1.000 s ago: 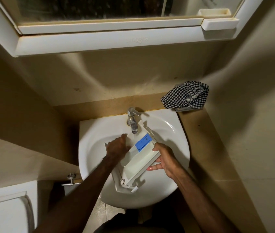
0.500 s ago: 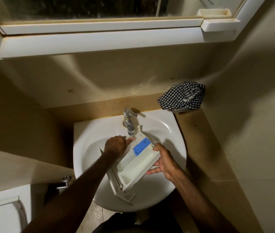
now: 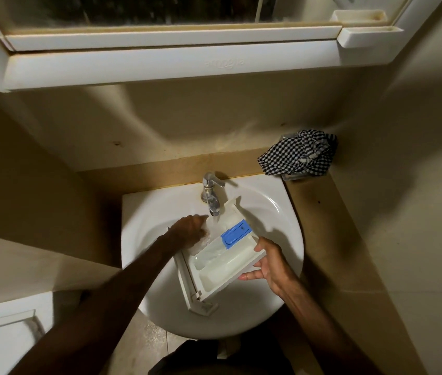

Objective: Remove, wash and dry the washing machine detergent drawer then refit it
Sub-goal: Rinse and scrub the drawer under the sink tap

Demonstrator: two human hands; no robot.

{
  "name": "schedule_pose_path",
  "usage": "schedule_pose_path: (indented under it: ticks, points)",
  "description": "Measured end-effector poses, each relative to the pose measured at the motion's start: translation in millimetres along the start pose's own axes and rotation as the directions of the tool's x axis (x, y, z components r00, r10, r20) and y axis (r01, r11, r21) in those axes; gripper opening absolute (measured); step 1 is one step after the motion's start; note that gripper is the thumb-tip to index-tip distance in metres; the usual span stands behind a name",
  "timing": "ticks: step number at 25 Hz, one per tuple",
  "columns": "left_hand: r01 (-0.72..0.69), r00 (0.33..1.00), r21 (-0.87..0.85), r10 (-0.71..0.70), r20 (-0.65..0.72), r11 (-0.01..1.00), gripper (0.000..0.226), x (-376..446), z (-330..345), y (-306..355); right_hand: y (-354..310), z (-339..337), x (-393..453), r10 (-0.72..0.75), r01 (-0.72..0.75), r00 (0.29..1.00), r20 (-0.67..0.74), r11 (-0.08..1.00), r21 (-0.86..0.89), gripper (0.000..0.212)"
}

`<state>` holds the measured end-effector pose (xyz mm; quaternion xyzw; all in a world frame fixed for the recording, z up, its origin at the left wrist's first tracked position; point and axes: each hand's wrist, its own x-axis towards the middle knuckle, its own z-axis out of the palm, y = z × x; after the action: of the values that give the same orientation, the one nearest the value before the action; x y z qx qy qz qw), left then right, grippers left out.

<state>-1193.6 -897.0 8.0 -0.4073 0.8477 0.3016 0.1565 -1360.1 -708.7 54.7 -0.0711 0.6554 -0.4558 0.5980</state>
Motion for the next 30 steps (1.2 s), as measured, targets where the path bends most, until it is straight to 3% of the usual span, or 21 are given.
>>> schedule_pose_path:
  ticks: [2,4,7,12,15,18,20,23,25,26,30]
  points:
    - [-0.030,0.999,0.088,0.033,-0.034,0.996,0.053,-4.1,-2.7,1.2,6.3,-2.1,-1.9,-0.012,0.012,1.000,0.006,1.000,0.016,0.060]
    - [-0.032,0.982,0.245,0.076,-0.171,0.969,0.048,-10.7,-6.8,-1.7,11.7,-3.3,-3.6,-0.048,0.048,0.999,0.009,0.998,0.038,0.064]
    - [-0.035,0.959,0.274,0.109,-0.262,0.961,0.044,-12.5,-2.8,-13.8,16.5,-6.4,-6.8,-0.081,0.076,0.996,0.048,0.993,0.092,0.063]
    - [-0.065,0.929,0.367,0.190,-0.316,0.928,0.029,-14.7,2.2,-13.1,2.2,-37.5,-10.4,0.058,-0.105,0.975,0.213,0.970,0.217,0.058]
    - [-0.064,0.919,0.409,0.214,-0.331,0.910,0.031,-14.0,-1.5,-9.1,-24.2,-44.0,-2.0,0.171,-0.178,0.976,0.138,0.983,0.035,0.058]
    - [-0.060,0.917,0.401,0.209,-0.339,0.914,0.031,-14.5,-2.3,-2.8,-37.8,-21.1,10.5,0.120,-0.121,0.993,-0.018,0.972,-0.203,0.051]
    - [-0.035,0.910,0.374,0.184,-0.371,0.927,0.028,-19.1,-1.1,-3.1,-36.0,-6.3,18.2,0.048,-0.076,0.992,-0.114,0.963,-0.260,0.050]
    - [0.009,0.828,0.324,0.174,-0.532,0.946,0.031,-37.3,19.0,-2.6,-27.8,-0.1,29.3,-0.015,-0.034,0.986,-0.164,0.954,-0.298,0.054]
    - [-0.085,0.753,0.301,0.259,-0.604,0.950,0.024,-59.0,45.1,7.0,-23.0,-0.3,33.2,-0.029,-0.023,0.987,-0.159,0.948,-0.316,0.056]
    - [-0.125,0.744,0.314,0.298,-0.598,0.941,0.029,-67.7,54.6,11.0,-21.9,-0.5,33.7,-0.037,-0.015,0.987,-0.157,0.948,-0.318,0.057]
    - [-0.059,0.824,0.418,0.281,-0.492,0.906,0.076,-62.5,53.8,8.2,-21.7,-3.5,30.1,-0.074,0.023,0.987,-0.141,0.942,-0.335,0.048]
